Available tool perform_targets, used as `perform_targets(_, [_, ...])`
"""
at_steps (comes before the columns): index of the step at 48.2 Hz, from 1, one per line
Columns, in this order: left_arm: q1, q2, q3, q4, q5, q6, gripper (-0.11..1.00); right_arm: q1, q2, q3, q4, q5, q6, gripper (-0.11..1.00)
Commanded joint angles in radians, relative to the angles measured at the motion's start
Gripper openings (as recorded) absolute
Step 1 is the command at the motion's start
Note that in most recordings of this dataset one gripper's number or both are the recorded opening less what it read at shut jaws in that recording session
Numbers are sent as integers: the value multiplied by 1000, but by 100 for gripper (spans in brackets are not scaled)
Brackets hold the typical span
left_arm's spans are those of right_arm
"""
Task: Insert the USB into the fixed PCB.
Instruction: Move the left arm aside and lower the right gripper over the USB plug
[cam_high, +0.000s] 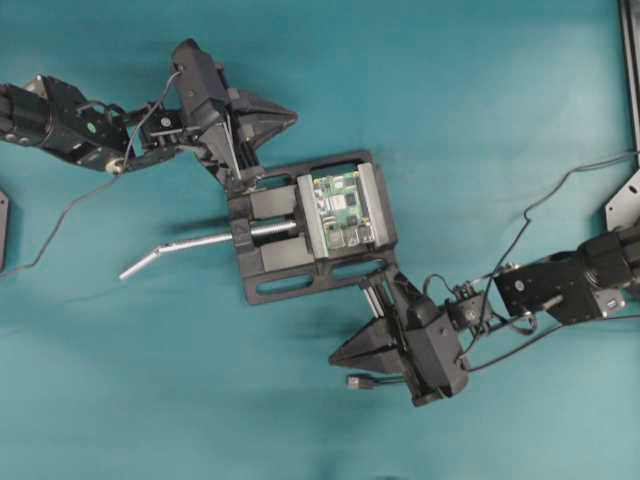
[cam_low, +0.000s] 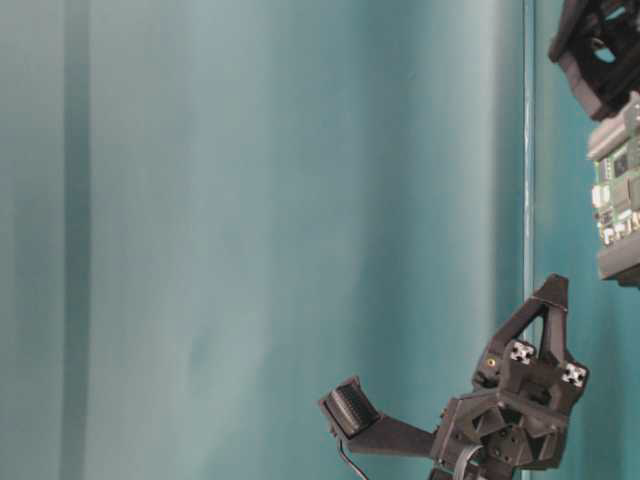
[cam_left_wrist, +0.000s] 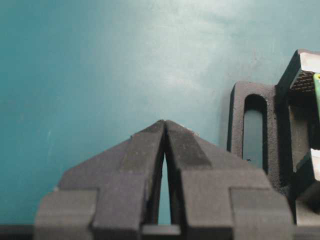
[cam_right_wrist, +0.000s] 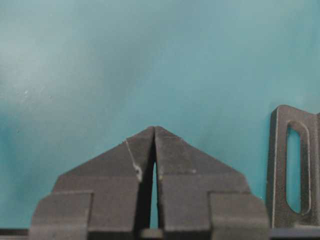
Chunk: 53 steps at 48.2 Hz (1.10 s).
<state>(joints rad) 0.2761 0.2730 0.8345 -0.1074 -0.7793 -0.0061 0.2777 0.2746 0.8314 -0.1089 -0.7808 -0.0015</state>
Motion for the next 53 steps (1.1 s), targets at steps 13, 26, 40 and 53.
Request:
perform_targets(13, [-14, -278, 2, 32, 206, -2, 0, 34, -37, 2, 242, -129, 28, 0])
perform_targets(26, [-29, -351, 55, 32, 273, -60, 0, 109, -41, 29, 468, -250, 14, 0])
perform_targets(40, [-43, -423, 127, 32, 278, -130, -1, 236, -41, 32, 719, -258, -192, 6])
perform_targets(53, [-100, -505, 181, 38, 282, -130, -1, 276, -40, 40, 798, -249, -252, 43])
